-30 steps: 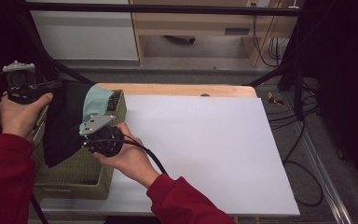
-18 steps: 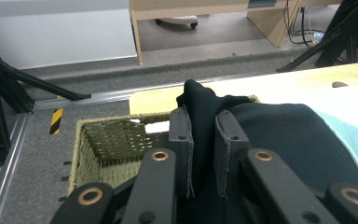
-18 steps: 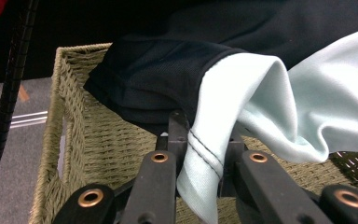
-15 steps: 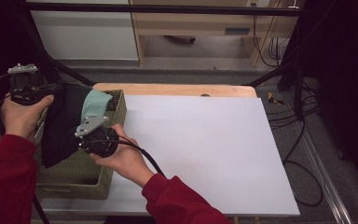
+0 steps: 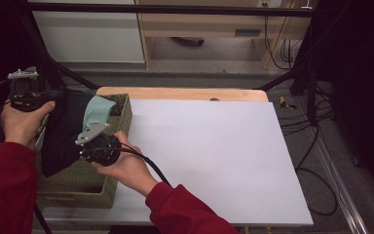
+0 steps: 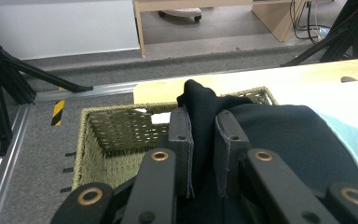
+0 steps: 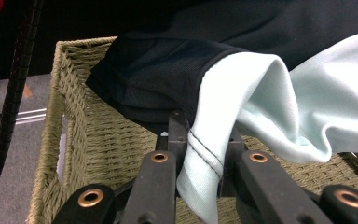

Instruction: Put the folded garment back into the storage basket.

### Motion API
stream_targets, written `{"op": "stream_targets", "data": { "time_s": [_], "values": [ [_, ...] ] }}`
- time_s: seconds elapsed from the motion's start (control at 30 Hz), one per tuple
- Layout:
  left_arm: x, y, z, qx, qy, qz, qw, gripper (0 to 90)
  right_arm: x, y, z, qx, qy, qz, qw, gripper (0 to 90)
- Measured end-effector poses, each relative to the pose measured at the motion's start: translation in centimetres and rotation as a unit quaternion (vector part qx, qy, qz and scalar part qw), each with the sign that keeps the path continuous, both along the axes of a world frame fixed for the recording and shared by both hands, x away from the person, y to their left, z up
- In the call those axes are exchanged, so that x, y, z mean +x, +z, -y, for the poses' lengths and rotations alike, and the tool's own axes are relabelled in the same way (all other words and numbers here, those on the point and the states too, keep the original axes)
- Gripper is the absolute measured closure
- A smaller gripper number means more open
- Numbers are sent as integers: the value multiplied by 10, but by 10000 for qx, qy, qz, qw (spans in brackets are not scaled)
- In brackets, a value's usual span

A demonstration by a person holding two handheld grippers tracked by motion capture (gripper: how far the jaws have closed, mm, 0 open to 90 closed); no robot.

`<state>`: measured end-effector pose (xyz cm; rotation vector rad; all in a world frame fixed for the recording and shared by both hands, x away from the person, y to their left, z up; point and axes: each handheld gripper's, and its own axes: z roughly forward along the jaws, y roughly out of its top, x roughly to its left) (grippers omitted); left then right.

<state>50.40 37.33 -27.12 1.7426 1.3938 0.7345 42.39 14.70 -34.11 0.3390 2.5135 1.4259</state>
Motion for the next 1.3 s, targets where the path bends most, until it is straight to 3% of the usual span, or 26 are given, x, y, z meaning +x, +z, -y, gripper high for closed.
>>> {"op": "stream_targets", "data": {
  "time_s": [0.57, 1.3],
  "values": [
    [2, -3, 2, 153, 10, -38, 9999, 789, -4, 1, -7, -81, 98, 55, 9999, 808],
    [7, -11, 6, 141, -29, -93, 9999, 789, -4, -2, -11, -205, 129, 56, 9997, 808]
  ]
}}
